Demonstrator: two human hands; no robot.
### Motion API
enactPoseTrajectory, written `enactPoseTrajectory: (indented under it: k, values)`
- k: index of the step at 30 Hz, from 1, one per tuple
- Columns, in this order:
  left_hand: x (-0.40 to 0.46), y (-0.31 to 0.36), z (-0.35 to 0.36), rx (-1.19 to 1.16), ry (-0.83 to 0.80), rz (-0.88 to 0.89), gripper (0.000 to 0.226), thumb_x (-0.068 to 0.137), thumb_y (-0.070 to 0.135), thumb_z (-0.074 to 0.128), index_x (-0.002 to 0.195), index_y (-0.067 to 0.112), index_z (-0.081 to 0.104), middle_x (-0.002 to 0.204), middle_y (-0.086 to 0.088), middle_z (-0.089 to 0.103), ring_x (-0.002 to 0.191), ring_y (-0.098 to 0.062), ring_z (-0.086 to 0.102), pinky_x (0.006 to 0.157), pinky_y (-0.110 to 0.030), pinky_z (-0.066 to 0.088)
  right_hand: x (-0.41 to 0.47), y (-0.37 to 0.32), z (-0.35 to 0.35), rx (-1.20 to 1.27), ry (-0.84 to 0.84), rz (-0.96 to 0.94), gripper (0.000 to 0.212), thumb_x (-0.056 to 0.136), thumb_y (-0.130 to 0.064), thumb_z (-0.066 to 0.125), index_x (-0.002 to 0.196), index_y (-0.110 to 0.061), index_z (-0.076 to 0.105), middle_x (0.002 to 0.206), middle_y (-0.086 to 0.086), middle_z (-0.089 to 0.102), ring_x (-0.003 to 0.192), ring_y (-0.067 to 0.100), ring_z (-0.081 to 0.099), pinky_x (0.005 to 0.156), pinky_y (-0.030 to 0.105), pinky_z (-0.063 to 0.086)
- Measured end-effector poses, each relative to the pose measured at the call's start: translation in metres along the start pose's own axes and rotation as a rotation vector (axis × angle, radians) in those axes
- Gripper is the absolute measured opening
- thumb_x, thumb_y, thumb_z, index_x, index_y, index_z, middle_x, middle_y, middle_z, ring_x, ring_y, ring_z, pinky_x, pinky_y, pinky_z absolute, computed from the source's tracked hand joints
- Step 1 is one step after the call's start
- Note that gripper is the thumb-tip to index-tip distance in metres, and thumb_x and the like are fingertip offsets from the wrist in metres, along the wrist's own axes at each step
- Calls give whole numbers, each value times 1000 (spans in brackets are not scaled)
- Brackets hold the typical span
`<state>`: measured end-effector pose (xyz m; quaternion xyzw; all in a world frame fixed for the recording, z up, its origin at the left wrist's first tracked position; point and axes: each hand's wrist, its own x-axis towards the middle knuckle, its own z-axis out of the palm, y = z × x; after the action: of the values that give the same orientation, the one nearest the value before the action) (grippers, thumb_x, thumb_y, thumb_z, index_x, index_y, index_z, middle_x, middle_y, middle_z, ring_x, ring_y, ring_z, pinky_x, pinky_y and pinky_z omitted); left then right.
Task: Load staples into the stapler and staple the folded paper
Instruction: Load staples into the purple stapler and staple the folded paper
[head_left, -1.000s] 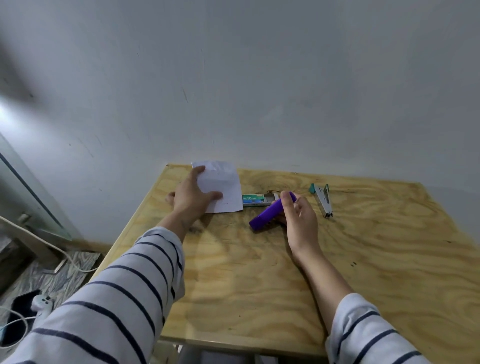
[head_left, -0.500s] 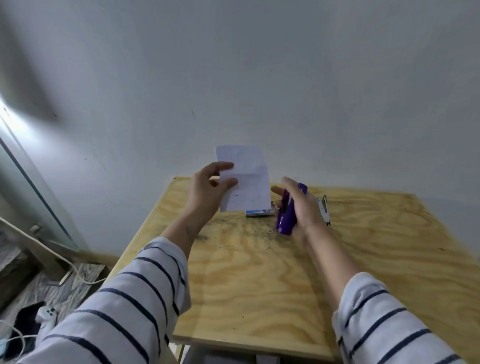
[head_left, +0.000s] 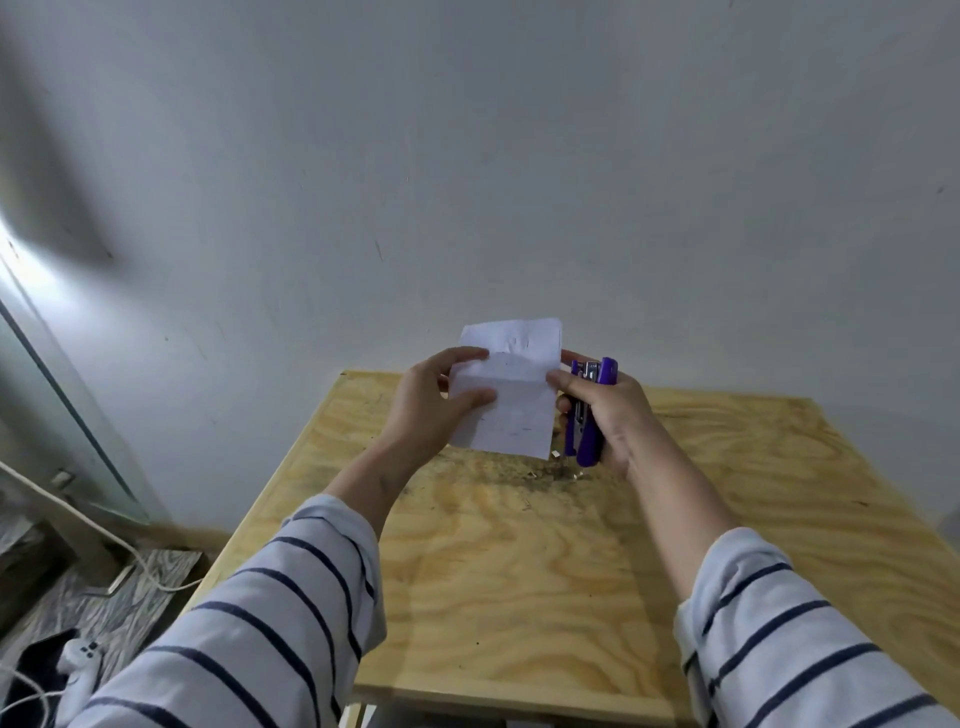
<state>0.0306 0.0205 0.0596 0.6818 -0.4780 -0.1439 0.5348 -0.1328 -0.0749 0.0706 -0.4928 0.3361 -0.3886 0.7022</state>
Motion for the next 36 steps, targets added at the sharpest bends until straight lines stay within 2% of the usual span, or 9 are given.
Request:
enactPoseTrajectory:
  k: [5, 9, 13, 16, 19, 23, 26, 29, 36]
  values:
    - [3, -5, -2, 122, 91, 75, 9, 79, 32, 73, 85, 27, 69, 89, 5, 56, 85, -15, 48, 68, -26, 40, 1, -6, 0, -172, -35, -144, 47, 75, -2, 74, 118, -12, 59, 80, 6, 61, 53, 13, 55, 51, 26, 50]
    - [4, -3, -3, 47, 51, 23, 14, 82, 33, 71, 78, 21, 66, 93, 3, 56, 87, -18, 55, 69, -27, 46, 1, -5, 3, -332, -18, -262, 54, 73, -2, 76, 122, -17, 57, 99, 1, 64, 68, 13, 60, 57, 25, 54]
    - [1, 1, -4, -66, -61, -65, 15, 85, 29, 68, 92, 18, 61, 86, 0, 67, 75, -15, 63, 55, -21, 48, 3, -5, 2, -254, 23, -227, 40, 76, -1, 73, 114, -11, 63, 72, 2, 60, 45, 9, 53, 49, 23, 51]
    - [-1, -1, -3, -236, -143, -197, 47, 77, 17, 77, 116, 17, 51, 97, -4, 68, 81, -17, 68, 57, -24, 55, 5, -4, 0, -200, 98, -197, 37, 75, -2, 74, 109, -11, 63, 62, 5, 58, 50, 15, 54, 51, 26, 55]
    - [-1, -2, 0, -223, -182, -212, 55, 75, 11, 77, 123, 10, 51, 96, -4, 69, 82, -16, 68, 61, -26, 58, 6, 0, 1, -180, 133, -156, 36, 77, -1, 72, 108, -14, 58, 66, 5, 59, 53, 16, 55, 50, 28, 53]
    - [4, -1, 1, -318, -14, -242, 50, 80, 11, 74, 124, 9, 50, 103, -6, 63, 87, -19, 65, 58, -21, 57, 8, 7, 0, 52, 73, 60, 43, 81, 9, 55, 114, -13, 37, 73, 9, 50, 56, 17, 49, 50, 30, 46]
    - [8, 2, 2, -403, 97, -268, 47, 81, 12, 72, 121, 11, 49, 98, -1, 59, 85, -16, 62, 55, -18, 55, 1, 16, 1, 149, -82, 151, 59, 83, 19, 50, 122, -16, 24, 93, 13, 51, 81, 23, 53, 75, 35, 47]
    - [10, 5, 3, -454, 115, -281, 47, 81, 13, 72, 122, 11, 49, 97, 0, 59, 85, -17, 64, 56, -20, 56, -6, 23, 5, 49, -231, 144, 68, 82, 9, 62, 127, -21, 20, 117, 14, 61, 106, 30, 60, 94, 42, 47]
    - [9, 7, 7, -483, 118, -277, 50, 79, 12, 74, 121, 10, 49, 97, 0, 60, 83, -18, 65, 60, -23, 57, -12, 30, 14, 41, -321, 205, 61, 76, -25, 69, 131, -12, 46, 119, 11, 65, 99, 29, 66, 71, 36, 52]
